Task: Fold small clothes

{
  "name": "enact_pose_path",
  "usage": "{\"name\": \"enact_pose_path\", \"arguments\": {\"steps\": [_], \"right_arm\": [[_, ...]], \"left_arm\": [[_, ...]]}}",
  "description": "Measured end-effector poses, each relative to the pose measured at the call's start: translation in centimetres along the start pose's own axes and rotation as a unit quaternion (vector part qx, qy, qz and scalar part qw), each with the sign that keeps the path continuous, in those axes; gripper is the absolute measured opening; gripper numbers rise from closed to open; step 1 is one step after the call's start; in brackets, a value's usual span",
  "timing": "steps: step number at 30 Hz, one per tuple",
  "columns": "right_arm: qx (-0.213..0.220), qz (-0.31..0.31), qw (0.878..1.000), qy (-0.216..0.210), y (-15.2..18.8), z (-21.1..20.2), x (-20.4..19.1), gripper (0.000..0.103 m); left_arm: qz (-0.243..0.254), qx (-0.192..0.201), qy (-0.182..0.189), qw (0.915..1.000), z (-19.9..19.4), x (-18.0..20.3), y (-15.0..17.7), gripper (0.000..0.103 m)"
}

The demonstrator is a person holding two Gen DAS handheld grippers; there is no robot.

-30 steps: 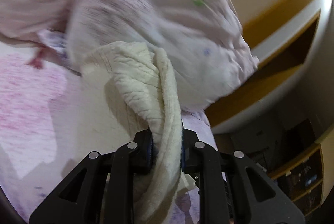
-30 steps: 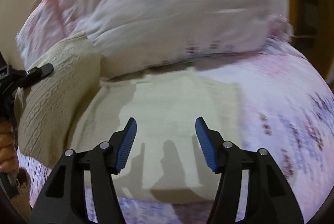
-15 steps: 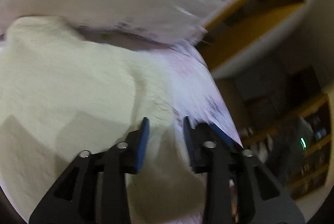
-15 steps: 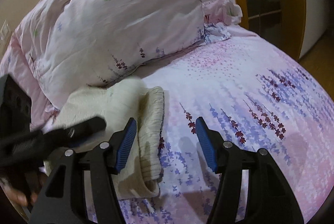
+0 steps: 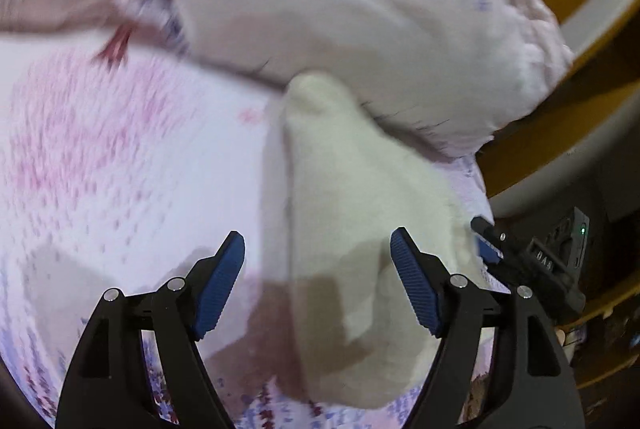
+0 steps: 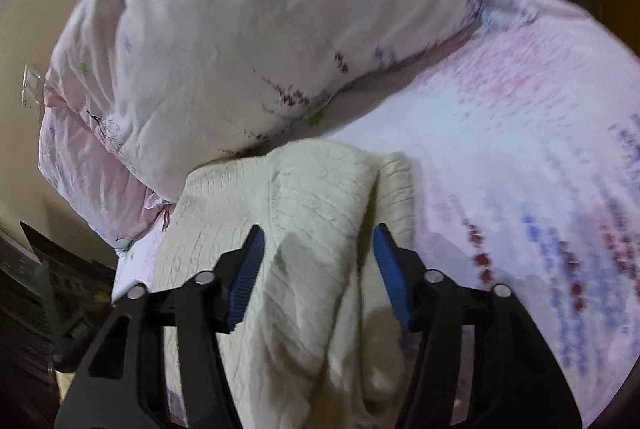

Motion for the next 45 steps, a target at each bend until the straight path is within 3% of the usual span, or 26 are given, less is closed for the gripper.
{"name": "enact_pose_path", "arguments": {"steps": [1,4,7,10,15,18,20,22,25,28,31,32,34,38,39,42,45], "right_arm": [[-0.006,0.001,1.0,0.003,-0.1,0.6,0.1,0.047],[-0.02,-0.014,0.999,0.025,-0.1,1.8,0.1,0.015],[0.018,-0.067,0.997,0.029,-0.8,0.8,-1.9,0.011],[0.061,-0.12,0.988,0.074,-1.6,-0.4,-3.6,0.011],[-0.015,-0.073,0.988,0.134,-1.8,3.0,-0.1,0.013],[-0.007,-0.05,0.992,0.115,-1.5,1.4,0.2,0.026],[0.007,-0.042,0.994,0.096,-1.1,-0.4,0.0,0.048],[0.014,-0.035,0.997,0.069,-0.3,-2.3,0.0,0.053],[0.001,-0.023,0.999,0.031,1.7,-4.1,0.2,0.053],[-0.017,-0.028,0.999,0.027,3.7,-4.7,0.3,0.053],[-0.03,-0.048,0.998,0.041,5.2,-4.3,0.0,0.015],[-0.019,-0.053,0.998,0.038,5.5,-4.6,-0.1,0.014],[-0.005,-0.056,0.998,0.025,6.1,-5.4,-0.2,0.012],[-0.017,-0.018,0.999,0.041,7.0,-5.3,2.0,0.011],[-0.014,-0.007,0.999,0.036,7.0,-5.4,2.4,0.011],[-0.016,-0.008,0.999,0.045,7.1,-5.6,2.0,0.012],[-0.012,-0.003,0.999,0.039,6.5,-6.1,1.2,0.032]], "left_arm": [[-0.005,-0.009,0.008,0.9999,0.7,-0.2,0.2,0.076],[-0.008,-0.013,0.018,0.9997,1.1,0.0,0.6,0.076],[-0.004,-0.014,0.027,0.9995,1.1,0.4,1.5,0.076],[-0.001,-0.027,0.035,0.999,1.3,0.6,2.5,0.076],[0.008,-0.031,0.039,0.9987,1.8,1.1,3.1,0.076],[0.001,-0.034,0.048,0.9983,1.5,0.8,3.2,0.076],[-0.005,-0.034,0.051,0.9981,0.7,-0.4,3.7,0.076],[-0.011,-0.036,0.055,0.9978,0.5,-0.6,4.0,0.076],[-0.018,-0.036,0.058,0.9975,0.0,-1.6,4.8,0.076],[-0.016,-0.038,0.059,0.9974,-0.3,-1.3,5.4,0.075],[-0.004,-0.044,0.056,0.9974,-0.5,-0.9,6.4,0.075],[0.0,-0.045,0.054,0.9975,-0.4,-0.6,6.6,0.075],[0.009,-0.043,0.049,0.9979,-0.5,-0.4,7.0,0.075],[0.023,-0.036,0.038,0.9984,-0.5,-0.2,7.3,0.075],[0.029,-0.033,0.035,0.9984,-0.5,-0.2,7.4,0.071],[0.048,-0.036,0.045,0.9972,-0.3,0.3,7.8,0.047],[0.051,-0.031,0.044,0.9973,-0.8,0.2,7.7,0.048]]}}
Point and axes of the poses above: each gripper's, at about its wrist camera, not at the fingertips, and z roughly the way its jaws point, x to its right, y to its underside, the point moved 2 cm from there along z, roughly the way its jaws point, and after that the axes turned 14 degrees about -y, right-handed, at the moved point
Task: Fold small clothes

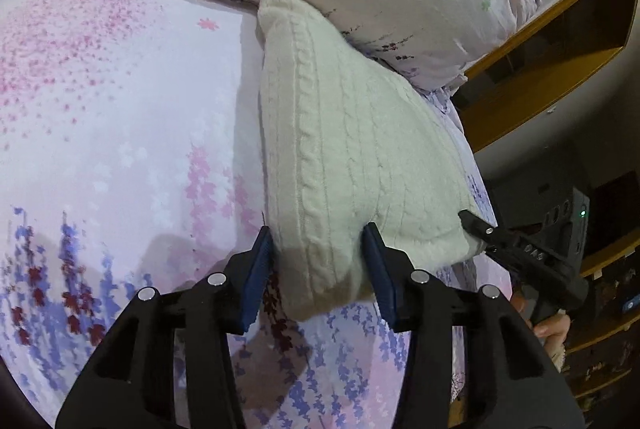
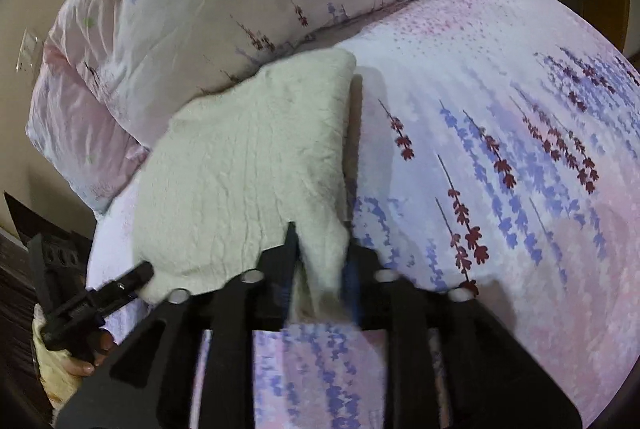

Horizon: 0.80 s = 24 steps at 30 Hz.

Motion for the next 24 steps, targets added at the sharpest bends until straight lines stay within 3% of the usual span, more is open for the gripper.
{"name": "enact_pose_path", "arguments": {"steps": [2,3,7,12,13,16,24], "right_arm": [[0.021,0.019,0.999,-0.03,-1.1,-0.7,0.1,0.057],[0.031,0.026,0.998,-0.039,-1.8,-0.9,0.2,0.059],[0.031,0.067,0.996,-0.045,-4.5,0.7,1.7,0.059],[0.027,0.057,0.997,-0.036,-5.8,2.5,1.3,0.044],[0.024,0.046,0.998,-0.029,-5.9,3.0,1.0,0.038],[0.022,0.017,1.0,-0.009,-5.8,3.5,0.5,0.008],[0.043,0.03,0.999,-0.003,-5.8,3.1,1.7,0.007]], "left_arm": [[-0.018,0.013,0.003,0.9998,-0.8,-0.4,-0.8,0.066],[-0.025,0.023,0.0,0.9994,-1.1,-0.6,-1.3,0.082],[-0.006,0.053,-0.037,0.9979,-1.1,0.0,-3.9,0.088],[0.009,0.022,-0.078,0.9967,1.7,0.7,-6.2,0.088],[0.016,0.019,-0.087,0.9959,2.1,1.0,-6.3,0.088],[0.032,0.02,-0.103,0.994,2.8,2.0,-6.3,0.088],[0.044,0.023,-0.109,0.9928,3.6,2.9,-6.3,0.089]]}}
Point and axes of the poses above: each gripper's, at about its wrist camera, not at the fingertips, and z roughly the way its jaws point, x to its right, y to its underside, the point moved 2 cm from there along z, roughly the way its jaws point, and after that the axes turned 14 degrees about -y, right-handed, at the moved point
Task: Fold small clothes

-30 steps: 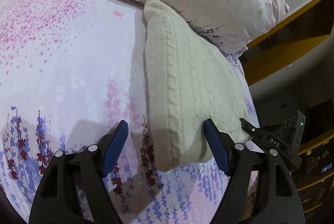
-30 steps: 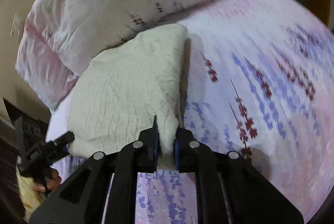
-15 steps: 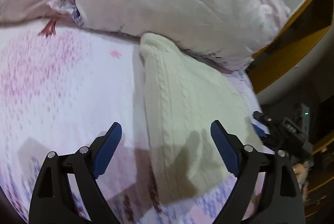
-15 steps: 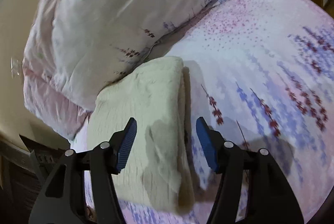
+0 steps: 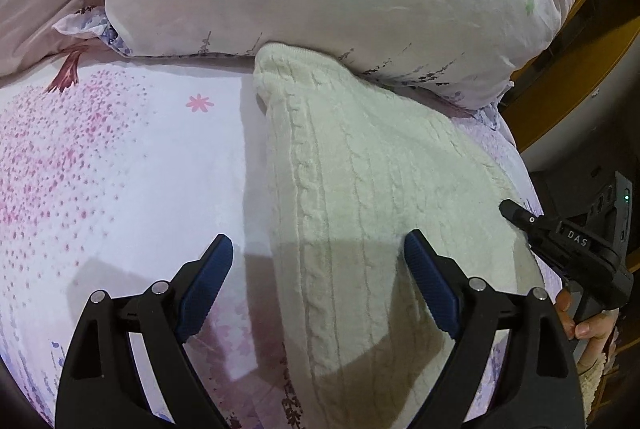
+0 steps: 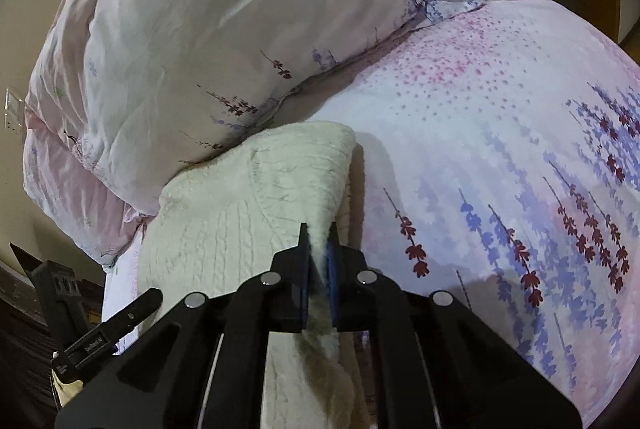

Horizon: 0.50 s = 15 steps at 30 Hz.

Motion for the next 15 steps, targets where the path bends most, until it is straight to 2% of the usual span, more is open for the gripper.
{"name": "enact_pose_path", "arguments": {"steps": [6,10,12,15], "right_arm": [[-0.002,0.024,1.0,0.006,0.7,0.8,1.1,0.007],[0.003,0.018,1.0,0.012,1.0,0.8,1.0,0.008],[-0.001,0.007,1.0,0.021,1.0,0.6,0.4,0.013],[0.008,0.011,1.0,0.011,0.8,-0.6,-0.1,0.041]], "left_arm": [[-0.003,-0.005,0.006,1.0,0.3,-0.2,0.3,0.09],[-0.006,-0.008,0.009,0.9999,0.7,-0.2,0.2,0.091],[-0.013,-0.013,0.018,0.9997,0.8,-0.3,0.2,0.091],[-0.045,-0.034,0.055,0.9969,0.9,-1.5,-0.2,0.091]]}}
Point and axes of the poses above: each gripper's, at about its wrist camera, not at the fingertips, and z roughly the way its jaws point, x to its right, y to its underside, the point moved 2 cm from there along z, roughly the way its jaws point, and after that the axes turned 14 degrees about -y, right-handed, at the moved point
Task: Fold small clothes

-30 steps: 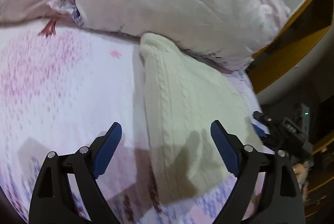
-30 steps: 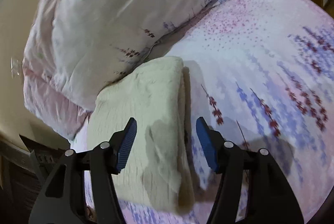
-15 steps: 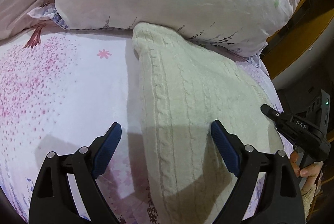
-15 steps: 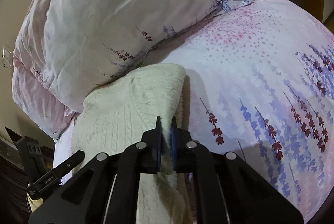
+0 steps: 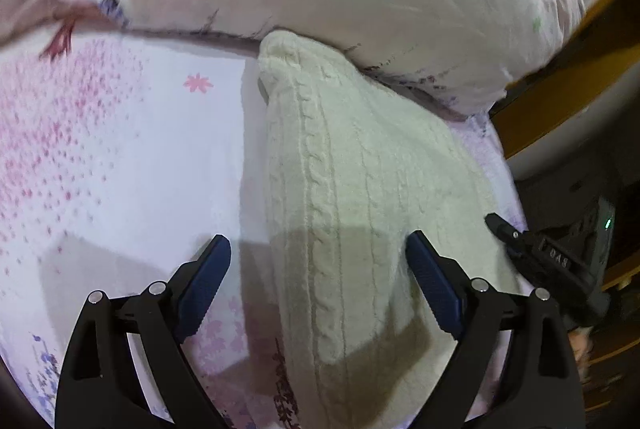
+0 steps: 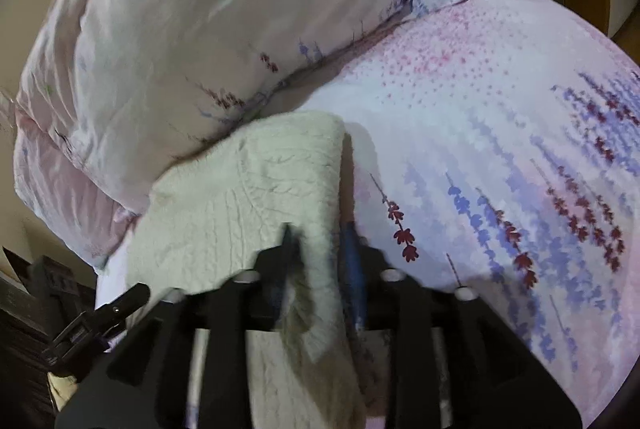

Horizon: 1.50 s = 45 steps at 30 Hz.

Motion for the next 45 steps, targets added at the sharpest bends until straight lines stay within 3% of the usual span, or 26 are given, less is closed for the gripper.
{"name": "enact_pose_path", "arguments": {"steps": [1,2,7,15,21,24,27,31,34,39,41,43,45], "right_arm": [[0.005,0.004,1.0,-0.01,-0.2,-0.5,0.0,0.056],[0.013,0.01,1.0,-0.018,-0.4,-1.0,0.2,0.062],[0.018,0.037,0.999,-0.023,-1.1,-1.6,1.3,0.062],[0.006,0.022,1.0,-0.021,-1.1,-0.5,0.8,0.062],[-0.012,0.021,1.0,-0.015,-0.5,0.5,0.9,0.062],[-0.015,0.024,0.999,-0.018,-0.3,0.6,1.0,0.062],[-0.019,0.027,0.999,-0.025,-0.2,0.7,1.0,0.062],[-0.028,0.031,0.999,-0.024,-0.2,1.2,1.3,0.065],[-0.034,0.028,0.999,-0.027,0.0,1.5,1.3,0.068],[-0.064,0.023,0.995,-0.071,0.4,2.7,0.5,0.069],[-0.077,0.019,0.993,-0.084,0.6,3.3,0.2,0.06],[-0.085,0.024,0.991,-0.099,0.9,3.9,-0.1,0.057],[-0.095,0.025,0.99,-0.106,1.2,4.4,-0.2,0.046]], "left_arm": [[-0.017,-0.007,0.014,0.9997,0.1,-0.6,-0.2,0.091],[-0.028,-0.01,0.024,0.9993,0.1,-1.1,-0.4,0.091],[-0.044,-0.013,0.039,0.9982,0.1,-1.5,-0.7,0.091],[-0.034,-0.015,0.054,0.9979,0.8,-0.5,-0.7,0.089],[-0.041,-0.012,0.089,0.9951,1.5,-0.1,0.0,0.043],[-0.028,0.0,0.095,0.9951,0.6,0.2,0.8,0.036],[-0.018,0.003,0.092,0.9956,0.5,0.3,1.2,0.037],[-0.058,-0.023,0.104,0.9926,1.3,-1.0,0.5,0.05],[-0.056,-0.021,0.101,0.9931,1.1,-1.1,0.5,0.06],[-0.055,-0.022,0.094,0.9938,1.4,-0.4,0.2,0.067],[-0.051,-0.021,0.094,0.994,1.5,-0.2,0.1,0.068],[-0.043,-0.02,0.095,0.9943,1.6,0.2,0.1,0.068],[-0.039,-0.019,0.099,0.9942,1.9,0.7,0.0,0.068]]}}
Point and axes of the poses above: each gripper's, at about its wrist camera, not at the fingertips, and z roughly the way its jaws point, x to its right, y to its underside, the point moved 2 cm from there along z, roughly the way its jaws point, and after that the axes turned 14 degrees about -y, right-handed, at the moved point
